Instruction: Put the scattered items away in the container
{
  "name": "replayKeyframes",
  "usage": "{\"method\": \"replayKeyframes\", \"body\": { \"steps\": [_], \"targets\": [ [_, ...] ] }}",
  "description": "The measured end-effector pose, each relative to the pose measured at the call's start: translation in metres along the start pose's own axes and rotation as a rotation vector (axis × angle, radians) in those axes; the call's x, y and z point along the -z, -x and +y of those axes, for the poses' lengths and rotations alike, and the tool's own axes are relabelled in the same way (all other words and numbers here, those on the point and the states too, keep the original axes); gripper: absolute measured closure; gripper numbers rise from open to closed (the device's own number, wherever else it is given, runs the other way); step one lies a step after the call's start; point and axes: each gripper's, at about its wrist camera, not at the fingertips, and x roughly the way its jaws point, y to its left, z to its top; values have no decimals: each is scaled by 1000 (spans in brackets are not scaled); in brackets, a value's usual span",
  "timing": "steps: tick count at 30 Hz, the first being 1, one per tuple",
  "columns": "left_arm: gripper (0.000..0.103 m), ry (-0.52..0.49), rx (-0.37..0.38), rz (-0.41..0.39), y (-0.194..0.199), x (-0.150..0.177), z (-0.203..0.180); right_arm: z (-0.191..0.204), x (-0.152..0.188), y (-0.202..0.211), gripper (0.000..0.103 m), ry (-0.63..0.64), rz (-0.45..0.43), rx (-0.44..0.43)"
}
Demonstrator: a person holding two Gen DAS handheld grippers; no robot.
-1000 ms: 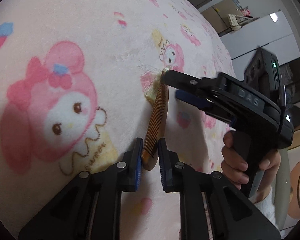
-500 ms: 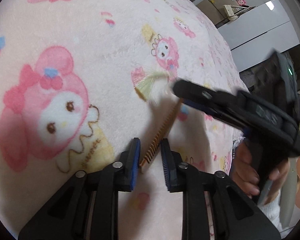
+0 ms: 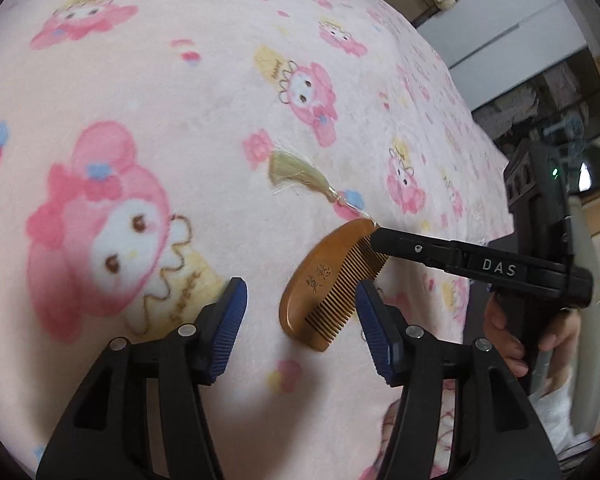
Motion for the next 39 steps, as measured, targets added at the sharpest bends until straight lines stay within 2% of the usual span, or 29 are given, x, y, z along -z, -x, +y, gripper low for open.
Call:
{"method": "replayKeyframes", "body": {
  "steps": [2,6,9,10,11,13,16,18,21,24,26,27,30,31,33,39],
  "targets": [
    [45,36,29,8,-6,0,4,-1,0,0,70,-2,-4,-4],
    [46,61,-10,48,-36,-4,-4,-1,-1,-5,70,2,21,26],
    [48,41,0,78,-46,-1,-15,-1,-3,-16,68,8,66,57],
    [51,36,-3,83,-49,1,-18,-1,-4,-18,65,8,73,62],
    [61,29,-21,83,-52,3,-20,-2,-5,-21,62,4,77,60],
    [74,36,-65,68,-56,5,-19,-4,-9,-26,60,0,81,51],
    [79,107,-11,4,-43,2,-7,-6,-10,-25,62,10,68,42],
    [79,120,-23,-56,-29,-3,-2,-8,-6,-16,65,17,59,16],
    [79,149,-54,-75,-23,-8,4,-6,4,-9,65,51,106,-49],
    [65,134,-97,-50,-25,-4,0,-4,11,-8,65,100,124,-25],
    [55,100,-117,-36,-29,1,-7,-13,9,-8,65,57,118,-30],
    [54,85,-128,-33,-33,3,-11,-16,9,-10,65,36,118,-31],
    [61,94,-133,-27,-45,3,-8,-28,4,-25,63,-16,157,-72],
    [68,107,-127,-33,-45,3,-6,-30,3,-30,63,-28,176,-88],
    [69,119,-110,-56,-35,2,-5,-32,3,-35,62,-27,185,-123],
    [69,38,-52,-98,-3,3,-33,-37,19,14,65,-26,55,-148]
  ]
}}
